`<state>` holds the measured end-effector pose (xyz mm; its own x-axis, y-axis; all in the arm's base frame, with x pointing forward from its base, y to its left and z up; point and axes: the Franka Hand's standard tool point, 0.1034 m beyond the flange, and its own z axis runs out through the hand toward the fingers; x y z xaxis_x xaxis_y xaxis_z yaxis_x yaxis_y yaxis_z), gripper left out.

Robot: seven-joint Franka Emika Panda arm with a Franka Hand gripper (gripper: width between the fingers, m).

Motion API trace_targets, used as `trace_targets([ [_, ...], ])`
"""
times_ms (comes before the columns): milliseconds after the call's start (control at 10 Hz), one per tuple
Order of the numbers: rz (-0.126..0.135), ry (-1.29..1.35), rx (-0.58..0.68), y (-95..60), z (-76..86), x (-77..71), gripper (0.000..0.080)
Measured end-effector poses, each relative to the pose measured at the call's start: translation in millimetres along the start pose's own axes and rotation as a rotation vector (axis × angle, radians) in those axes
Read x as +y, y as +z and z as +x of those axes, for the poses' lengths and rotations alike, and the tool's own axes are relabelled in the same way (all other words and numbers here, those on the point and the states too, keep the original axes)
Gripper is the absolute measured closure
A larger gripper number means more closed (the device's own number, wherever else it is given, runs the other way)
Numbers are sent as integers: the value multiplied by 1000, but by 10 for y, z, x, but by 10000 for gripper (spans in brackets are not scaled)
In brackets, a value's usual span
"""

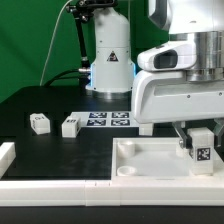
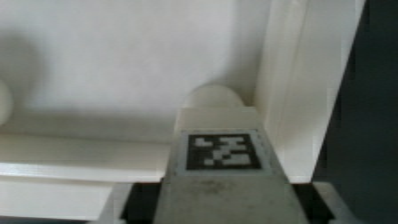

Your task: Assemble one leg

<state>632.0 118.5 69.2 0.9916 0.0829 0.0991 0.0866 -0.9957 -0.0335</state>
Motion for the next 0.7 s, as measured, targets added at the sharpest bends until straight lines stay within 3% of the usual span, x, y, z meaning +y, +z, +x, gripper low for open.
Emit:
trace_targets([
  [200, 30, 311, -3, 0, 3, 33, 511],
  [700, 48, 1049, -11, 11, -4, 24, 509],
])
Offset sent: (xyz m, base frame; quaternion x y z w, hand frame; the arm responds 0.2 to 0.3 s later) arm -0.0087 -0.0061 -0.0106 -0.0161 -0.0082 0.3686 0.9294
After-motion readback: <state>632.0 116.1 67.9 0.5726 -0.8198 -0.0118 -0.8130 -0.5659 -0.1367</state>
